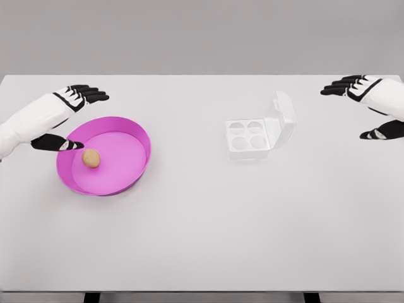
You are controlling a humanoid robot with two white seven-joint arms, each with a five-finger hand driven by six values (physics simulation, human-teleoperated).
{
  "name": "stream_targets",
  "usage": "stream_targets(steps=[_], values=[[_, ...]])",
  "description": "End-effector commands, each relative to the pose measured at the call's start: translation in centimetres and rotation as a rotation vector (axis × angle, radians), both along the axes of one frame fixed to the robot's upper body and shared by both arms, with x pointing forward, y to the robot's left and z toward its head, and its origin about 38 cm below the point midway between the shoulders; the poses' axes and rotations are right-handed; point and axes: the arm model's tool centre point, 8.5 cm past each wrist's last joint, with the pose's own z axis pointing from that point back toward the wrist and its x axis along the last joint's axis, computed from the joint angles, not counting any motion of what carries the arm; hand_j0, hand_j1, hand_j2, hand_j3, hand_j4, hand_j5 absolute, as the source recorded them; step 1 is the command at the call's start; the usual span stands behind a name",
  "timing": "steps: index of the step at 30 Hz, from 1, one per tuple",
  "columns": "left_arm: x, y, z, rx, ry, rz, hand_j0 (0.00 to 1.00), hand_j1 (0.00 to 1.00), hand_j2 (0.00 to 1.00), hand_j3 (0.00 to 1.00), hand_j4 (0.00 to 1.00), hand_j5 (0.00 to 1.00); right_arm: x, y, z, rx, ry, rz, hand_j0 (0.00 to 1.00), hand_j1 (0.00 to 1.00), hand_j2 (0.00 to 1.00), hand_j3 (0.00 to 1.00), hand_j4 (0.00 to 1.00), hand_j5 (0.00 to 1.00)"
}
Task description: Pack egg into the box and close the box lid
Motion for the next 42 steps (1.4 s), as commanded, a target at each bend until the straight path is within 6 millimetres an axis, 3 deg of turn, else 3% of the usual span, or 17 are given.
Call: stream_targets(steps=[1, 6, 9, 13, 16, 20, 22, 24, 26, 33, 35, 38, 42], values=[[0.0, 0.1, 0.0, -0.006, 0.002, 0.003, 1.00, 1.00, 1.00, 1.00, 1.00, 1.00, 0.0, 0.0, 0.0, 0.006, 0.003, 0.001, 1.00, 1.00, 1.00, 1.00, 1.00, 1.00], [0.1, 0.3, 0.5, 0.031, -0.008, 0.002, 1.00, 1.00, 1.00, 1.00, 1.00, 1.00, 0.0, 0.0, 0.0, 0.008, 0.002, 0.000, 1.00, 1.00, 1.00, 1.00, 1.00, 1.00], [0.2, 0.7, 0.9, 0.113, 0.036, -0.008, 1.00, 1.00, 1.00, 1.00, 1.00, 1.00, 0.4, -0.6, -0.1, -0.140, -0.035, -0.049, 1.00, 1.00, 1.00, 1.00, 1.00, 1.00], [-0.1, 1.5, -0.1, 0.283, 0.202, -0.045, 1.00, 1.00, 1.00, 1.00, 1.00, 1.00, 0.7, -0.2, -0.5, -0.081, -0.047, -0.058, 1.00, 1.00, 1.00, 1.00, 1.00, 1.00], [0.3, 1.3, 1.0, 0.256, 0.180, -0.051, 1.00, 1.00, 1.00, 1.00, 1.00, 1.00, 0.8, 0.1, -0.6, -0.006, -0.076, -0.074, 1.00, 1.00, 1.00, 1.00, 1.00, 1.00], [1.2, 0.4, 2.8, 0.259, 0.123, -0.060, 1.00, 1.00, 1.00, 1.00, 1.00, 1.00, -0.6, -1.7, -2.3, -0.065, -0.007, -0.102, 1.00, 1.00, 1.00, 1.00, 1.00, 1.00], [1.5, -0.3, 2.6, 0.289, 0.101, -0.058, 1.00, 1.00, 1.00, 1.00, 1.00, 1.00, -1.8, -2.5, -3.6, -0.115, 0.046, -0.106, 1.00, 1.00, 1.00, 1.00, 1.00, 1.00], [2.0, -1.7, 2.5, 0.293, 0.076, -0.068, 1.00, 1.00, 1.00, 1.00, 1.00, 1.00, -2.3, -3.6, -2.3, -0.185, 0.048, -0.105, 1.00, 1.00, 1.00, 1.00, 1.00, 1.00], [2.0, -1.7, 2.3, 0.304, 0.077, -0.069, 1.00, 1.00, 1.00, 1.00, 1.00, 1.00, -2.3, -3.9, -2.7, -0.180, 0.059, -0.115, 1.00, 1.00, 1.00, 1.00, 1.00, 1.00], [2.0, -1.4, 1.1, 0.415, 0.085, -0.046, 1.00, 1.00, 1.00, 1.00, 1.00, 1.00, -3.2, -3.4, -4.7, -0.183, 0.109, -0.100, 1.00, 1.00, 1.00, 1.00, 1.00, 1.00], [2.0, -1.3, 0.9, 0.430, 0.088, -0.044, 1.00, 1.00, 1.00, 1.00, 1.00, 1.00, -3.5, -3.1, -4.8, -0.186, 0.110, -0.088, 1.00, 1.00, 1.00, 1.00, 1.00, 1.00], [1.8, -1.6, 0.3, 0.446, 0.102, -0.056, 0.95, 0.95, 0.95, 0.95, 0.95, 0.95, -4.7, -0.6, -4.6, -0.195, 0.094, -0.010, 1.00, 1.00, 1.00, 1.00, 1.00, 1.00], [1.7, -2.0, -0.4, 0.456, 0.117, -0.073, 0.91, 0.91, 0.91, 0.91, 0.91, 0.91, -4.6, -0.9, -4.8, -0.194, 0.099, -0.018, 1.00, 1.00, 1.00, 1.00, 1.00, 1.00]])
